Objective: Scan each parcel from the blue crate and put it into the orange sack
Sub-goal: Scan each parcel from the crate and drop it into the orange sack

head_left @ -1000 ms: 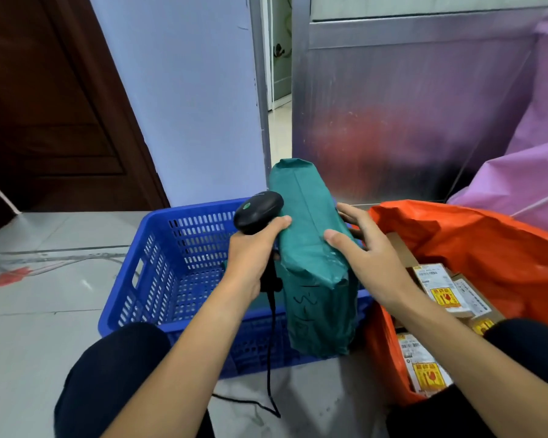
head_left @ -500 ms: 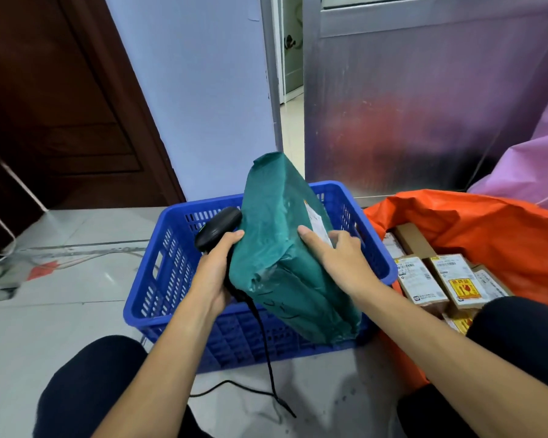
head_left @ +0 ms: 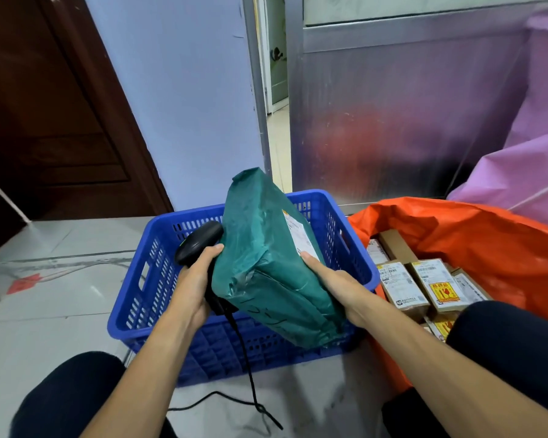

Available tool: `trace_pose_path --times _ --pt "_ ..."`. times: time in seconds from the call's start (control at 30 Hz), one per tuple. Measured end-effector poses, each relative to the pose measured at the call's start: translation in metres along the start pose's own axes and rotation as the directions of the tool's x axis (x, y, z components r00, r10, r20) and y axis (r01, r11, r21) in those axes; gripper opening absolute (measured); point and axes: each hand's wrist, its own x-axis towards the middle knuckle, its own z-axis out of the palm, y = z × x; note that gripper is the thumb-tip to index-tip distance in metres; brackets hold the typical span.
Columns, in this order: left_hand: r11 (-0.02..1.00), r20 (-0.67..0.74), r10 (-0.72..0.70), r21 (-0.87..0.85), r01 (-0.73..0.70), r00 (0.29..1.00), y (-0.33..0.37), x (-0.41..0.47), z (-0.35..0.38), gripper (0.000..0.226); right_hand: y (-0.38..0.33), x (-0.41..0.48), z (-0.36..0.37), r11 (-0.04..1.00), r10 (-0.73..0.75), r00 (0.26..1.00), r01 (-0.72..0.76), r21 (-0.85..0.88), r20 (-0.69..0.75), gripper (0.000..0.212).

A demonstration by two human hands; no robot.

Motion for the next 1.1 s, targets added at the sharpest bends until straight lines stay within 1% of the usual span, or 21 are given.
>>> trace_pose_path --times 0.07,0.13,0.17,0.23,0.27,0.3,0.33,0.4,0.47,0.57,0.6,0.63,0.7,0.73,0.77,0.8,0.87,0.9,0.97,1.0,1.1 --pt "0.998 -0.039 0.019 0.056 -0.017 0.999 0.000 -0.001 -0.001 0.021 -0.004 -0.004 -0.004 0.998 -0.047 0.996 0.044 -0.045 -0.072 0.080" --pt "0.986 -0.068 0.058 0.160 -0.047 0.996 -0.005 0.000 -0.003 0.010 -0.007 -0.006 -0.012 0.989 -0.095 0.981 0.074 -0.126 -0.169 0.083" --pt "0.975 -0.075 0.066 0.218 -0.048 0.995 -0.008 0.000 -0.003 0.013 -0.008 -0.006 -0.017 0.981 -0.120 0.970 0.083 -0.174 -0.214 0.088" --pt "0.959 -0.068 0.059 0.279 -0.038 0.996 -0.016 -0.002 -0.003 0.018 -0.007 -0.006 -0.023 0.958 -0.158 0.952 0.083 -0.275 -0.262 0.107" --pt "0.956 -0.063 0.058 0.292 -0.037 0.996 -0.020 -0.001 -0.003 0.016 -0.005 -0.005 -0.026 0.943 -0.172 0.946 0.077 -0.322 -0.276 0.115" --pt "0.953 -0.062 0.062 0.299 -0.041 0.996 -0.023 -0.001 -0.001 0.013 -0.003 -0.006 -0.029 0.923 -0.191 0.939 0.071 -0.379 -0.288 0.119" --pt "0.953 -0.071 0.070 0.299 -0.045 0.995 -0.026 0.001 0.000 0.012 -0.002 -0.007 -0.031 0.899 -0.209 0.933 0.066 -0.433 -0.292 0.117" --pt "0.956 -0.094 0.078 0.290 -0.047 0.993 -0.032 0.001 0.005 0.016 0.001 -0.011 -0.037 0.861 -0.250 0.920 0.068 -0.505 -0.303 0.104" --pt "0.972 -0.112 0.053 0.236 -0.025 0.992 -0.038 -0.001 0.011 0.023 0.002 -0.015 -0.042 0.843 -0.267 0.913 0.067 -0.533 -0.308 0.090" --pt "0.983 -0.124 0.023 0.181 0.000 0.992 -0.042 -0.004 0.018 0.019 0.004 -0.020 -0.043 0.818 -0.293 0.907 0.074 -0.570 -0.303 0.082" --pt "0.985 -0.124 0.008 0.171 0.014 0.992 -0.042 -0.005 0.021 0.020 0.007 -0.018 -0.044 0.825 -0.291 0.906 0.075 -0.560 -0.308 0.082" --pt "0.984 -0.115 -0.008 0.174 0.028 0.993 -0.044 -0.005 0.024 0.021 0.010 -0.015 -0.048 0.854 -0.272 0.909 0.077 -0.514 -0.316 0.083" --pt "0.984 -0.102 -0.037 0.170 0.054 0.994 -0.046 -0.005 0.026 0.019 0.014 -0.011 -0.054 0.961 -0.131 0.945 0.047 -0.272 -0.300 0.098" --pt "0.984 -0.098 -0.057 0.160 0.072 0.994 -0.047 -0.006 0.028 0.019 0.016 -0.009 -0.059 0.991 -0.046 0.966 0.012 -0.135 -0.253 0.104" --pt "0.983 -0.095 -0.075 0.158 0.089 0.993 -0.049 -0.004 0.028 0.020 0.016 -0.010 -0.062 0.999 0.021 0.982 -0.027 -0.032 -0.186 0.101" --pt "0.983 -0.096 -0.087 0.155 0.101 0.992 -0.052 -0.002 0.029 0.021 0.016 -0.014 -0.064 0.998 0.057 0.993 -0.055 0.028 -0.107 0.089" --pt "0.981 -0.112 -0.096 0.158 0.113 0.989 -0.060 0.002 0.029 0.022 0.018 -0.021 -0.066 0.994 0.090 0.996 -0.090 0.066 0.007 0.064" --pt "0.982 -0.133 -0.089 0.157 0.110 0.987 -0.064 0.004 0.029 0.026 0.019 -0.025 -0.066 0.992 0.103 0.994 -0.105 0.075 0.038 0.057" --pt "0.982 -0.172 -0.075 0.157 0.102 0.982 -0.071 0.007 0.028 0.037 0.023 -0.027 -0.064 0.989 0.107 0.991 -0.114 0.092 0.078 0.053" --pt "0.982 -0.182 -0.070 0.159 0.099 0.981 -0.073 0.008 0.028 0.038 0.023 -0.028 -0.063 0.989 0.102 0.991 -0.110 0.099 0.085 0.053" --pt "0.983 -0.182 -0.063 0.160 0.093 0.981 -0.073 0.008 0.028 0.032 0.024 -0.030 -0.061 0.986 0.090 0.993 -0.099 0.137 0.072 0.048"
